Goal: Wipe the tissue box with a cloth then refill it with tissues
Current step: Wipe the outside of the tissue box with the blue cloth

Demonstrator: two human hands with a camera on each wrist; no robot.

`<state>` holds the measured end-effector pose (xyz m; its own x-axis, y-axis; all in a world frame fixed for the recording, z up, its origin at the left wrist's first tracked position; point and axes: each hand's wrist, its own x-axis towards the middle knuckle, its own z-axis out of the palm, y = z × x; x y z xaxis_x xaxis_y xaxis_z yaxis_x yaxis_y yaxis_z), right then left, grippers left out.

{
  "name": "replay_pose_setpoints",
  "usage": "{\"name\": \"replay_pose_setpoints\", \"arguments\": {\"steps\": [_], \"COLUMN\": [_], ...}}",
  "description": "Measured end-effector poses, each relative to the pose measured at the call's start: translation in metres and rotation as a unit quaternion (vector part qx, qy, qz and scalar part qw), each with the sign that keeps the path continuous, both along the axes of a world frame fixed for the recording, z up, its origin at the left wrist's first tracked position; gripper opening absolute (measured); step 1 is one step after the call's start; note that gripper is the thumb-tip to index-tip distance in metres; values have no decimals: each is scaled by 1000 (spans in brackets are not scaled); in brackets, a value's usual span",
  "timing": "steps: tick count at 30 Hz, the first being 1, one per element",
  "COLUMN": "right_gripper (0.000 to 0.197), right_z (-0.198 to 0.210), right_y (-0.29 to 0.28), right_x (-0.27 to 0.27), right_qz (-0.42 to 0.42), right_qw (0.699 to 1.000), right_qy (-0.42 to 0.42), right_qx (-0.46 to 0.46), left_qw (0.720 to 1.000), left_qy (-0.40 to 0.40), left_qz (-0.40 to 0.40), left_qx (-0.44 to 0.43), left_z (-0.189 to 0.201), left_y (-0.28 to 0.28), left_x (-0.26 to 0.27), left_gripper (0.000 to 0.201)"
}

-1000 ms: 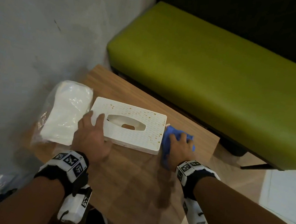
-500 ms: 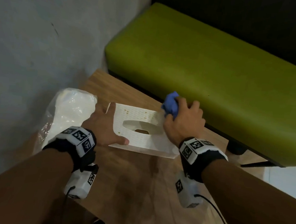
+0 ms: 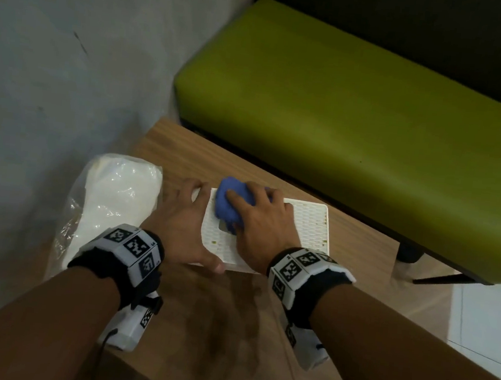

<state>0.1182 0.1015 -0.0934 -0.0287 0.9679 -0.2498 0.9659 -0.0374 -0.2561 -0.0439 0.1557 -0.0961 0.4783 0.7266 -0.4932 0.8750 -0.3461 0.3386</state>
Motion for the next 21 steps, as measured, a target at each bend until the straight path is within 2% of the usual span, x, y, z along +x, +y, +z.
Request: {"name": "replay_pose_setpoints", "arguments": {"steps": [3,8,10,13,16,18,21], "right_gripper": [60,56,60,68,69,64,63], "right_z": [0,6,7,5,4,2,1], "right_y": [3,2,4,8,9,6,-4], "right_x": [-5,23,14,-17,-21,-2,39], "right_qz": [17,-93,-63,39,63,44,-58], "right_qw": [1000,995,998,999,998,999,997], "right_qy": [-4,-28,-25,-7,-11,-21,-34], "right_qx": [-2,-12,-13,-24,-22,-13,-23], "left_qw": [1000,1000,999,997,997,998,999], "left_qy": [-6,-12,-28,-64,-75,-65,-40], "left_qz": [-17,-9,11,28,30,22,28], "left_qx": [-14,-25,-19,-14,-2,6,-6], "left_z": [-1,-7,-10,-13,-14,-8,2], "left_y": [4,9,7,7,7,8,10], "left_x": [-7,-14,-12,-14,-18,-16,-8], "left_gripper": [151,156,156,156,151,142,131]}}
